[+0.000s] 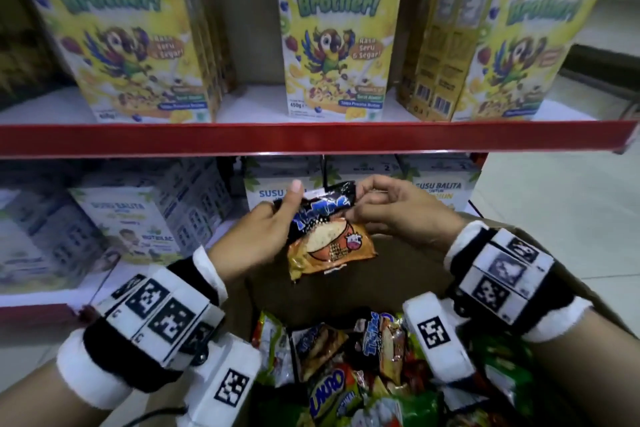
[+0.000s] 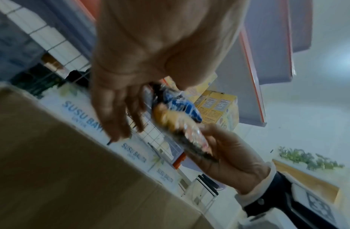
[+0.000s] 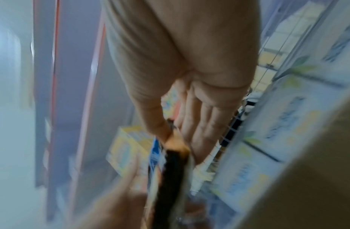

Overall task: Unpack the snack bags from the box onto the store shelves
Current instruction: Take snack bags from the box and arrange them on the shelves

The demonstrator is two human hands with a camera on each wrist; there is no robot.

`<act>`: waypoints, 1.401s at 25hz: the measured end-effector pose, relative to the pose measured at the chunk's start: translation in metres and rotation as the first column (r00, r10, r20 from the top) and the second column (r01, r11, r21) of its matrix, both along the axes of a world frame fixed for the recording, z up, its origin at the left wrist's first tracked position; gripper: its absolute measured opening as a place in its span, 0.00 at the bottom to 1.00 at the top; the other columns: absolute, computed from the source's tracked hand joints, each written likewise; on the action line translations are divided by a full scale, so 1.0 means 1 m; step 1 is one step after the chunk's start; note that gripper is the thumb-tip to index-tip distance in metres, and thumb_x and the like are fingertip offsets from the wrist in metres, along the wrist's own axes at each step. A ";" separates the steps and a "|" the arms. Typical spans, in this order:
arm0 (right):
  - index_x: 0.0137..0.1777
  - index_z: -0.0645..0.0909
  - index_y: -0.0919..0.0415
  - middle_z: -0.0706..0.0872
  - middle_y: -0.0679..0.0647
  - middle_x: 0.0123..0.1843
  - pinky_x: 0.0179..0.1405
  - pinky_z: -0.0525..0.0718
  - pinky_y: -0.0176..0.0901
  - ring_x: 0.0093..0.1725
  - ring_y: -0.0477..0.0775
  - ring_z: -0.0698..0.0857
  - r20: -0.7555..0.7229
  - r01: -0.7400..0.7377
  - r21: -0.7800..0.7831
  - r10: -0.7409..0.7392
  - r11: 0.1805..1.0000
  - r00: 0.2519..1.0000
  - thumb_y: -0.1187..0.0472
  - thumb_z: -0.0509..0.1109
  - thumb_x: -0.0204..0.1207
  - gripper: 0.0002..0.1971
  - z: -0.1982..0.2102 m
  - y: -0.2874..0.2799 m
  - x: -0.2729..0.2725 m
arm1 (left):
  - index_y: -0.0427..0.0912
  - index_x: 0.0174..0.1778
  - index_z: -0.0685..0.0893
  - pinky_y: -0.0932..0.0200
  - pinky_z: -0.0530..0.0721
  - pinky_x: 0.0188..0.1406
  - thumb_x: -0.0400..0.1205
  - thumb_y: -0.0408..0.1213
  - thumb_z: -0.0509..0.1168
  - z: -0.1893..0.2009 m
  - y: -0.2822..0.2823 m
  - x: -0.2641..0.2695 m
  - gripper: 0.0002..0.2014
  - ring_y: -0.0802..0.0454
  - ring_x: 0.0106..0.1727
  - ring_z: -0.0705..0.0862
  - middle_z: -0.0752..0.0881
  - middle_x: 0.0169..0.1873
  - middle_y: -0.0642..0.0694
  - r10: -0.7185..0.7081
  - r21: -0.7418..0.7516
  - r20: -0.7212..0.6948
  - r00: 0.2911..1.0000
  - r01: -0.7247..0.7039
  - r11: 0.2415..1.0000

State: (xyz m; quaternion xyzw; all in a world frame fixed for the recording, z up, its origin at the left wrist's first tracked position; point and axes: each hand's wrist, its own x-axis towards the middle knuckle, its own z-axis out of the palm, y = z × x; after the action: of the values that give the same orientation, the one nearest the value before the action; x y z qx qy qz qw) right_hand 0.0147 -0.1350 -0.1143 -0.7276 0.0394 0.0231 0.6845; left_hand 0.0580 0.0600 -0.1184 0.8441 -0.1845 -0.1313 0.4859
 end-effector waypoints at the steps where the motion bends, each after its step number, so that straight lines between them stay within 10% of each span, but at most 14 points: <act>1: 0.44 0.75 0.58 0.86 0.50 0.30 0.38 0.84 0.40 0.35 0.49 0.87 0.036 0.013 0.067 -0.016 0.998 0.999 0.76 0.71 0.72 0.12 0.006 0.003 -0.003 | 0.39 0.36 0.78 0.54 0.79 0.43 0.69 0.70 0.50 -0.004 -0.003 -0.001 0.33 0.50 0.35 0.81 0.80 0.32 0.39 0.054 -0.151 -0.021 0.998 -0.056 0.987; 4: 0.55 0.80 0.60 0.90 0.55 0.48 0.46 0.87 0.50 0.45 0.53 0.90 0.030 -0.079 0.039 0.078 0.996 0.997 0.64 0.76 0.69 0.15 0.004 0.018 -0.012 | 0.40 0.56 0.84 0.41 0.81 0.64 0.72 0.65 0.55 -0.008 -0.010 0.000 0.32 0.48 0.56 0.87 0.89 0.52 0.44 0.202 -0.430 -0.011 0.979 -0.187 0.884; 8: 0.54 0.80 0.67 0.88 0.60 0.44 0.27 0.88 0.41 0.31 0.52 0.89 0.097 -0.202 -0.035 0.205 0.979 0.974 0.73 0.69 0.76 0.09 -0.008 0.038 -0.016 | 0.45 0.59 0.80 0.41 0.80 0.65 0.77 0.62 0.51 -0.007 -0.012 0.002 0.28 0.53 0.59 0.85 0.88 0.54 0.51 0.339 -0.535 0.114 0.934 -0.230 0.813; 13: 0.59 0.80 0.63 0.89 0.62 0.48 0.38 0.88 0.41 0.40 0.52 0.89 -0.072 -0.390 -0.171 0.384 0.905 0.921 0.67 0.73 0.74 0.13 -0.035 0.029 0.001 | 0.41 0.67 0.78 0.39 0.77 0.68 0.82 0.56 0.51 -0.013 0.012 0.011 0.27 0.49 0.66 0.82 0.85 0.61 0.46 0.349 -0.492 0.204 0.915 -0.212 0.844; 18: 0.64 0.82 0.58 0.86 0.56 0.61 0.59 0.79 0.43 0.57 0.54 0.84 -0.449 -0.487 -0.740 0.198 0.464 0.871 0.49 0.67 0.79 0.18 -0.125 0.017 0.020 | 0.45 0.57 0.81 0.36 0.83 0.59 0.81 0.59 0.53 -0.023 0.034 0.022 0.23 0.46 0.53 0.88 0.90 0.50 0.44 0.396 -0.463 0.069 0.915 -0.323 0.826; 22: 0.65 0.79 0.71 0.81 0.66 0.67 0.62 0.75 0.48 0.66 0.63 0.80 -0.555 -0.528 -0.747 0.058 0.405 0.830 0.50 0.56 0.86 0.23 -0.188 0.032 0.026 | 0.50 0.45 0.82 0.43 0.87 0.47 0.80 0.60 0.55 -0.030 0.049 0.022 0.19 0.50 0.44 0.91 0.92 0.41 0.48 0.393 -0.438 0.069 0.917 -0.326 0.838; 26: 0.48 0.81 0.71 0.83 0.66 0.52 0.53 0.78 0.49 0.49 0.64 0.83 -0.644 -0.642 -0.743 0.059 0.190 0.763 0.58 0.61 0.83 0.15 -0.214 0.050 0.020 | 0.49 0.45 0.84 0.53 0.86 0.40 0.83 0.56 0.55 -0.033 0.060 0.027 0.17 0.54 0.39 0.91 0.92 0.36 0.52 0.414 -0.447 0.060 0.908 -0.347 0.825; 32: 0.70 0.75 0.71 0.81 0.64 0.67 0.64 0.77 0.51 0.66 0.61 0.80 -0.610 -0.632 -0.728 0.169 0.265 0.774 0.62 0.70 0.78 0.23 -0.142 0.057 0.023 | 0.39 0.54 0.84 0.52 0.88 0.41 0.85 0.55 0.54 -0.031 0.069 0.034 0.24 0.49 0.41 0.91 0.91 0.42 0.44 0.476 -0.490 0.035 0.879 -0.400 0.775; 35: 0.72 0.73 0.59 0.81 0.50 0.66 0.61 0.79 0.42 0.62 0.51 0.81 -0.466 -0.553 -0.649 0.303 0.522 0.832 0.61 0.75 0.73 0.28 -0.073 0.038 0.013 | 0.35 0.56 0.80 0.52 0.86 0.49 0.87 0.52 0.52 -0.019 0.065 0.040 0.22 0.44 0.48 0.87 0.88 0.48 0.39 0.568 -0.549 0.040 0.822 -0.457 0.700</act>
State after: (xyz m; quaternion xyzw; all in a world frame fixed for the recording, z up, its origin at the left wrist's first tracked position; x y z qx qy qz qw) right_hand 0.0277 -0.0972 -0.1870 -0.9197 -0.0357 0.2821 0.2707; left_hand 0.0978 0.1253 -0.1369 0.7083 -0.0186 0.1525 0.6889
